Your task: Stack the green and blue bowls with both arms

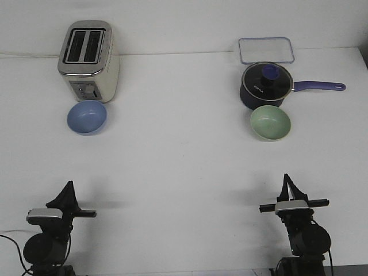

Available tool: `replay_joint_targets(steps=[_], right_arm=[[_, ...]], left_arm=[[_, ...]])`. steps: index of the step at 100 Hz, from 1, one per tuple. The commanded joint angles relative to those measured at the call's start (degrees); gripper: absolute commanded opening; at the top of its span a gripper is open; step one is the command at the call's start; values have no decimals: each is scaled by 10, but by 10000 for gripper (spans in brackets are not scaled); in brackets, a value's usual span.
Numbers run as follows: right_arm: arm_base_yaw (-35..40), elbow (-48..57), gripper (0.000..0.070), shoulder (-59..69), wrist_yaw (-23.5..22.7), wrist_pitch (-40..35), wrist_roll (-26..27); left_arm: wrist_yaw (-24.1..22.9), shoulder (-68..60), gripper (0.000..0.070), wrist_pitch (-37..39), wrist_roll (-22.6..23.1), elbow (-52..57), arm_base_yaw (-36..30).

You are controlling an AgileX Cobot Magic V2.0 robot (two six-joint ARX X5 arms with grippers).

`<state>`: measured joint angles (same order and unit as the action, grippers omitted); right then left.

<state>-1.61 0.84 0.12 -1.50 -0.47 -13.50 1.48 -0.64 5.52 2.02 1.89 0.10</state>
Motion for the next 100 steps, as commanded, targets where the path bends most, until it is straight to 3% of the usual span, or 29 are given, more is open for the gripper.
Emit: replay_joint_targets(steps=[1,72,88,100], right_arm=[[0,-1,0,-1,0,9,2],[0,-1,0,-1,0,9,4],[0,-1,0,-1,-2,9,57],[0,-1,0,-1,-2,12,144]], left_arm=[[0,0,15,5,-1,-11,-1],[0,0,15,5,-1,-11,-1],[0,0,15,5,-1,-11,-1],[0,0,15,5,-1,-11,-1]])
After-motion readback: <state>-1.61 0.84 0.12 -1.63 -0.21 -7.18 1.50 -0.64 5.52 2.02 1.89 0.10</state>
